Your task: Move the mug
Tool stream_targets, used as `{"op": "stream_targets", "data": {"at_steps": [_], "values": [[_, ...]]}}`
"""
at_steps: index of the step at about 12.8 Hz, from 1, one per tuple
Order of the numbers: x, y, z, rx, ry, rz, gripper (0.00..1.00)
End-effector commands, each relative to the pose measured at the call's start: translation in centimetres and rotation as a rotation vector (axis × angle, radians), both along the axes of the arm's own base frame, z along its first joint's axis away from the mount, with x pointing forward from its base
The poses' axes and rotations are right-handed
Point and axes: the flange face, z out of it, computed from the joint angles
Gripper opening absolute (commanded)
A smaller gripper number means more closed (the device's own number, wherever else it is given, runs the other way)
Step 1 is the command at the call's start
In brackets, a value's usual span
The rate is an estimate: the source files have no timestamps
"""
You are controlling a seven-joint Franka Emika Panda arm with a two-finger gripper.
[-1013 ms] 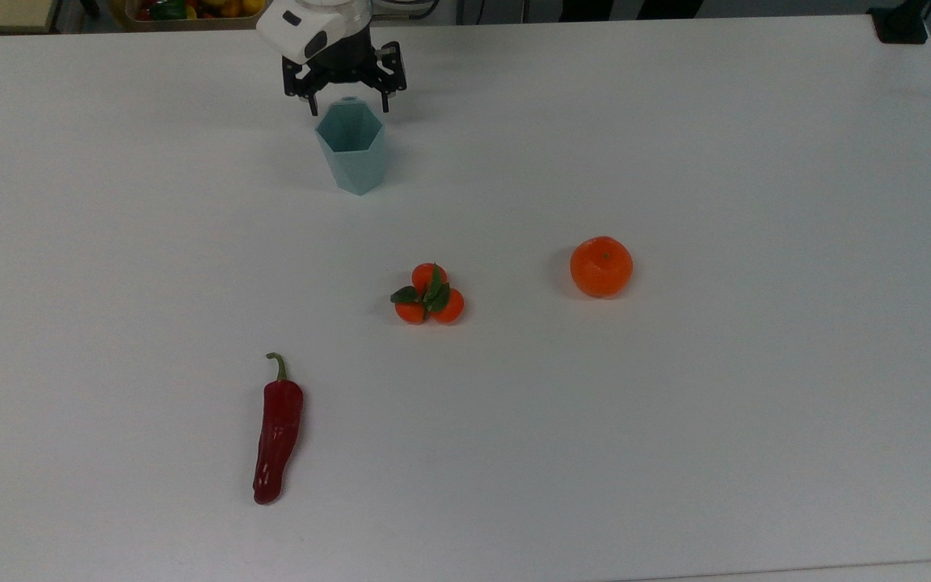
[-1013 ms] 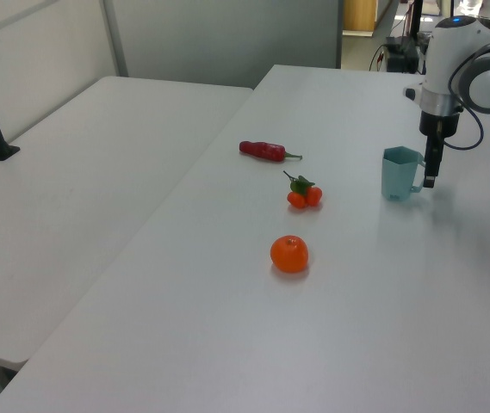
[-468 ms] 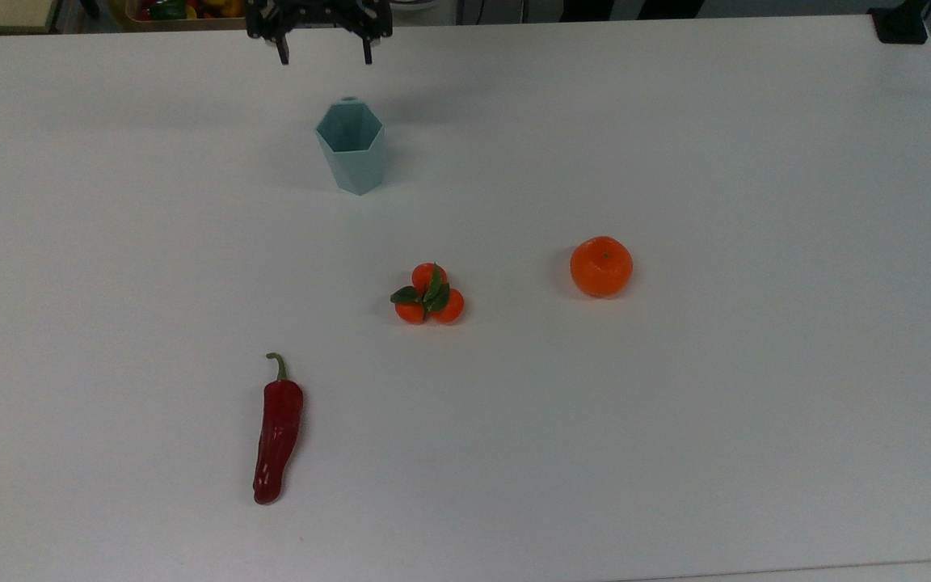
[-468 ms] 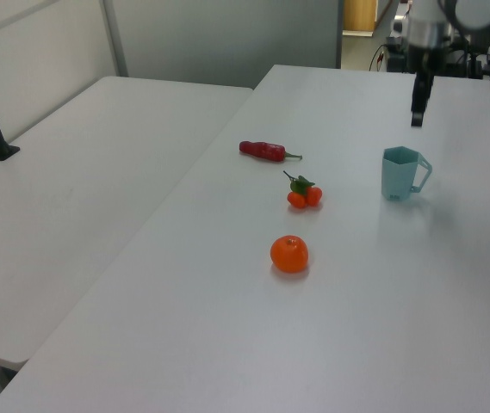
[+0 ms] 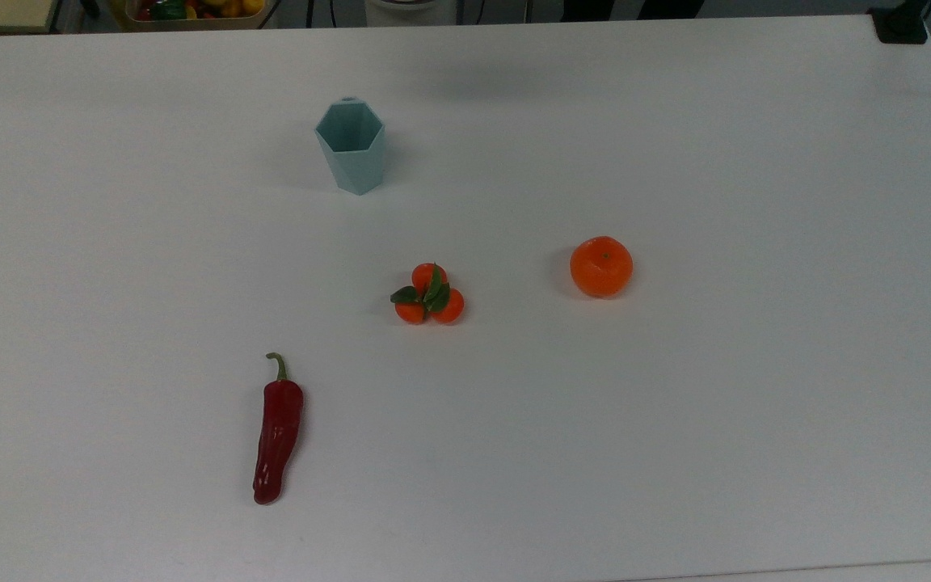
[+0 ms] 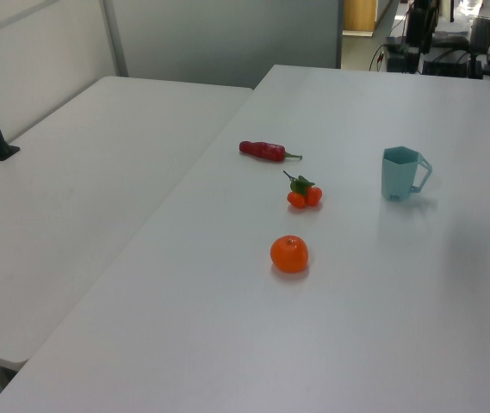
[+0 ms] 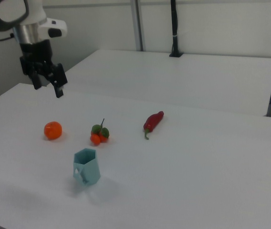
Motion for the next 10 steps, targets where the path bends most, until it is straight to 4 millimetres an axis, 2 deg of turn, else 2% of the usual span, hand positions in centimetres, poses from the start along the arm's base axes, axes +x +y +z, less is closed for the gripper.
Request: {"op": "stream_targets", "data": {"at_steps": [1,4,7,10], "values": [[1.1,2.4,1.6,0.032,0.018,-0.06,1.0],[1.9,2.4,1.7,0.034,-0.037,-0.007,1.0],[3.1,2.1,1.5,0.011,-0.109,0.119,1.0],[3.3,1.5,1.5,-0.017,-0.126,0.149,1.0]]}}
